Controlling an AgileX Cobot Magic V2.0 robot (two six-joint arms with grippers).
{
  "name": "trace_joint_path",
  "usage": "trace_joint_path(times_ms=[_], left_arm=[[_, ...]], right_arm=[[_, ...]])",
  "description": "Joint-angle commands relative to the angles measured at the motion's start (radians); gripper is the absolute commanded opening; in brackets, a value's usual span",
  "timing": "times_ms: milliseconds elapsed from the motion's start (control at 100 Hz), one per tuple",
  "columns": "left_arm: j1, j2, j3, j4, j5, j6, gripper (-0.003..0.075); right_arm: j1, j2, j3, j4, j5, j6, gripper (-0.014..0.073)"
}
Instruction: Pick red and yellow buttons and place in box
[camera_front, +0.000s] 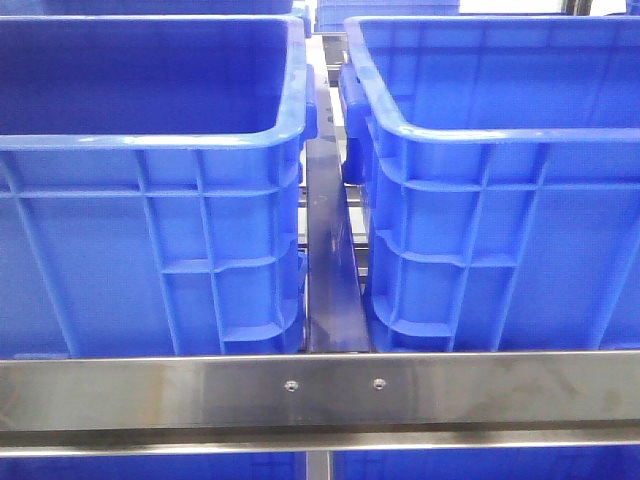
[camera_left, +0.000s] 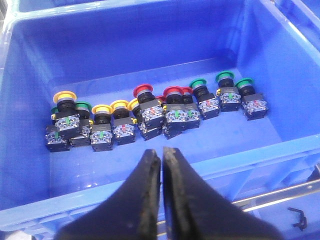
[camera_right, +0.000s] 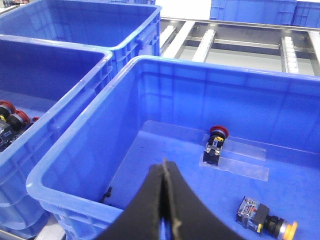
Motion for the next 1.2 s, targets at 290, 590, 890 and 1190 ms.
trace_joint_path(times_ms=[290,590,890,1190], left_arm=[[0.002,0.006,-0.028,-0.011,-0.071,-0.004,-0.0019],[0.002,0.006,-0.028,-0.011,-0.071,-0.004,-0.0019],[0.002,0.006,-0.028,-0.011,-0.071,-0.004,-0.0019],[0.002,0.006,-0.028,-0.011,-0.071,-0.004,-0.0019]], right_arm=[[0.003,0.007,-0.023,0.032,-0.033,-0.01,-0.0064],[0.003,0.007,-0.023,0.032,-0.06,-0.01,-0.0064],[0.003,0.002,-0.023,-0.072,-0.13,0.079,-0.0064],[0.089,-0.072,-0.023,-0.562,-0.209,0.559,-0.0064]])
